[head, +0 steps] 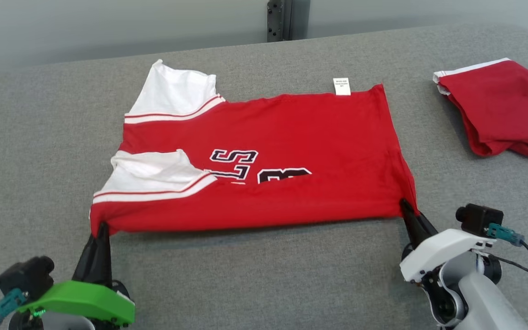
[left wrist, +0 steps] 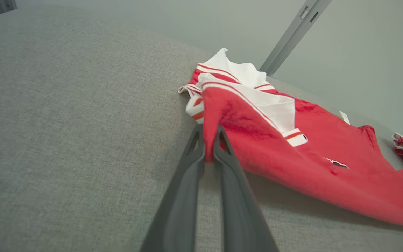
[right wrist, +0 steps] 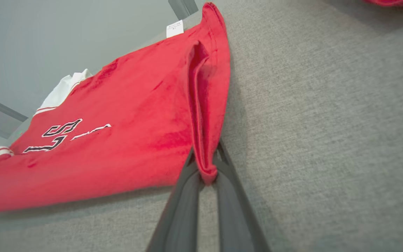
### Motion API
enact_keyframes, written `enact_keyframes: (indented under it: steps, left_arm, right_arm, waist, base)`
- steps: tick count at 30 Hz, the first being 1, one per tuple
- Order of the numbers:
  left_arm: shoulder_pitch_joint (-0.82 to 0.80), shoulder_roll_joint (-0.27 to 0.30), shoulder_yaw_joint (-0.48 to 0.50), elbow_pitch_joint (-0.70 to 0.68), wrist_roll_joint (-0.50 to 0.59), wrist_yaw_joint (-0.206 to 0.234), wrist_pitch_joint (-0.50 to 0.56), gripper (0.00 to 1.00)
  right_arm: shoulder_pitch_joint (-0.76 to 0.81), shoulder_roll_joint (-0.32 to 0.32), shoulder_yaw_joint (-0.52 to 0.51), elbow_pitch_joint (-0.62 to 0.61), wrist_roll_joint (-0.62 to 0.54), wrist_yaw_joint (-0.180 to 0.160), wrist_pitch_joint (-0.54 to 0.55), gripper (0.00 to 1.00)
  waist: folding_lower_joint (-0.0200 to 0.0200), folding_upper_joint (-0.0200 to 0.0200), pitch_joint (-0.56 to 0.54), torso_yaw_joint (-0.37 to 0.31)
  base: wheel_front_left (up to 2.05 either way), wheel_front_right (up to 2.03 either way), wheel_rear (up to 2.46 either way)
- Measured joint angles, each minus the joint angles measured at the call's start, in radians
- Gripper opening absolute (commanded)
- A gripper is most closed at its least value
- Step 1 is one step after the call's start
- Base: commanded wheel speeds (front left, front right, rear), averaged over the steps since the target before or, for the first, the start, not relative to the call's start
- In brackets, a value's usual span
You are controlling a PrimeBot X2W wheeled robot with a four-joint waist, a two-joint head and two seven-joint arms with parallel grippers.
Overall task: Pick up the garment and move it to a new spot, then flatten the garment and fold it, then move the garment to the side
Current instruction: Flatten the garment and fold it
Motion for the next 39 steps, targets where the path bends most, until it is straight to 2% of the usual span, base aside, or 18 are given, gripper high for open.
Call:
enact_keyframes:
  steps: [4,8,16,17,18,19,20,21,22,23,31,34,39]
  left_arm:
    - [0.120,-0.005,-0.011,-0.105,0.000,0.028,0.030,0.00]
    - [0.214,-0.019,-0.027,-0.167,-0.005,0.051,0.057,0.00]
    - [0.265,-0.048,-0.054,-0.124,-0.031,0.059,0.062,0.00]
    - [0.264,-0.049,-0.055,-0.113,-0.031,0.059,0.059,0.00]
    - [0.263,-0.049,-0.056,-0.106,-0.033,0.056,0.056,0.00]
    - [0.260,-0.050,-0.056,-0.098,-0.035,0.055,0.053,0.00]
    - [0.260,-0.050,-0.053,-0.091,-0.036,0.055,0.053,0.01]
    - [0.259,-0.050,-0.052,-0.085,-0.036,0.055,0.050,0.38]
    - [0.258,-0.048,-0.048,-0.078,-0.036,0.057,0.050,0.92]
    - [0.258,-0.045,-0.043,-0.073,-0.036,0.060,0.050,1.00]
    - [0.210,0.021,0.013,-0.098,-0.022,0.070,0.033,1.00]
    - [0.134,0.060,0.007,-0.120,0.005,0.067,0.047,1.00]
    - [-0.048,0.133,-0.027,-0.095,0.067,0.044,0.103,1.00]
  right_arm:
    - [0.107,-0.034,-0.034,-0.144,-0.001,0.000,0.064,0.00]
    - [0.213,-0.030,-0.079,-0.273,-0.014,0.000,0.130,0.00]
    - [0.326,0.027,-0.131,-0.373,-0.035,0.000,0.199,0.00]
    - [0.329,0.033,-0.133,-0.375,-0.036,0.000,0.200,0.05]
    - [0.332,0.037,-0.135,-0.376,-0.037,0.000,0.202,0.35]
    - [0.333,0.041,-0.137,-0.376,-0.039,0.000,0.202,0.57]
    - [0.334,0.044,-0.141,-0.376,-0.040,0.000,0.200,0.96]
    - [0.337,0.045,-0.146,-0.376,-0.042,0.000,0.198,1.00]
    - [0.338,0.049,-0.153,-0.376,-0.044,0.000,0.193,1.00]
    - [0.339,0.050,-0.158,-0.376,-0.046,0.000,0.192,1.00]
    - [0.338,0.055,-0.225,-0.395,-0.076,0.000,0.158,1.00]
    - [0.320,0.052,-0.243,-0.427,-0.105,0.000,0.146,1.00]
    - [0.275,0.039,-0.218,-0.472,-0.128,0.000,0.154,1.00]
  waist:
    - [0.0000,0.0000,-0.007,0.003]
    - [0.0000,0.0000,-0.012,0.010]
    - [0.0000,0.0000,-0.015,0.008]
    - [0.0000,0.0000,-0.014,0.006]
    - [0.0000,0.0000,-0.014,0.003]
    - [0.0000,0.0000,-0.012,-0.001]
    - [0.0000,0.0000,-0.011,-0.004]
    - [0.0000,0.0000,-0.009,-0.008]
    - [0.0000,0.0000,-0.007,-0.013]
    - [0.0000,0.0000,-0.005,-0.016]
    - [0.0000,0.0000,0.015,-0.051]
    - [0.0000,0.0000,0.020,-0.063]
    - [0.0000,0.0000,0.029,-0.082]
  base:
    - [0.00,0.00,0.00]
    - [0.00,0.00,0.00]
    - [0.00,0.00,0.00]
    - [0.00,0.00,0.00]
    - [0.00,0.00,0.00]
    - [0.00,0.00,0.00]
    - [0.00,0.00,0.00]
    - [0.00,0.00,0.00]
    - [0.00,0.00,0.00]
    - [0.00,0.00,0.00]
    - [0.00,0.00,0.00]
    - [0.00,0.00,0.00]
    - [0.00,0.00,0.00]
